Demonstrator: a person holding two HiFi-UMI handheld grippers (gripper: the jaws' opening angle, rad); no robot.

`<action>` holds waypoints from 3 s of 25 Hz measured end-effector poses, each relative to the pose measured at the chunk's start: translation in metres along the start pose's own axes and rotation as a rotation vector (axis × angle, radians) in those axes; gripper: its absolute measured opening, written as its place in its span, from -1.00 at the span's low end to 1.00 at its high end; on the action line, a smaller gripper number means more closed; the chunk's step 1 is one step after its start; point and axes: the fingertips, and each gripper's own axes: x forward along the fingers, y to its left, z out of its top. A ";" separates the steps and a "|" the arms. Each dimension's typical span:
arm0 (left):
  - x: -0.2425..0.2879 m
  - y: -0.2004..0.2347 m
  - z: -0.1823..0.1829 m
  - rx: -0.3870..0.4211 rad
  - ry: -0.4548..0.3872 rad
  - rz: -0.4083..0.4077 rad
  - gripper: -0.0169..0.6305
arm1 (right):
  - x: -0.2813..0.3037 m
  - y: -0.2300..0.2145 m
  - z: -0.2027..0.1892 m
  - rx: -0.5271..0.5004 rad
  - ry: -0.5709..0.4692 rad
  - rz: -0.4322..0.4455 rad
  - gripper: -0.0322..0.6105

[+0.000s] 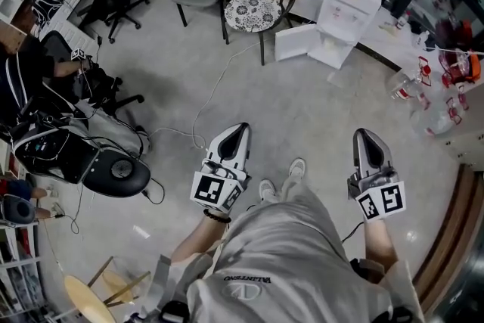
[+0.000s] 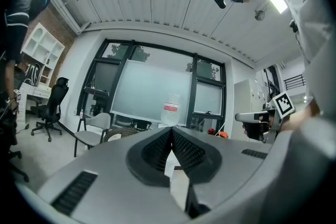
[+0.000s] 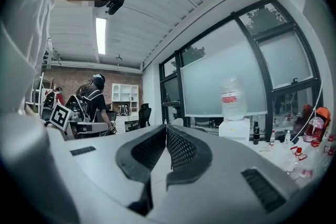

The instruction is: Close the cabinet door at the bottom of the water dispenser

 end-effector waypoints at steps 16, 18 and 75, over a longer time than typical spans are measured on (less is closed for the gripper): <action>0.098 -0.019 0.007 0.047 -0.005 -0.020 -0.94 | 0.043 -0.087 0.011 -0.005 -0.022 0.018 -0.85; 0.111 -0.020 0.008 0.048 -0.006 -0.011 -0.94 | 0.052 -0.096 0.013 -0.008 -0.018 0.038 -0.85; 0.288 0.191 0.010 -0.005 0.065 -0.038 -0.94 | 0.325 -0.136 0.000 -0.023 0.031 0.031 -0.85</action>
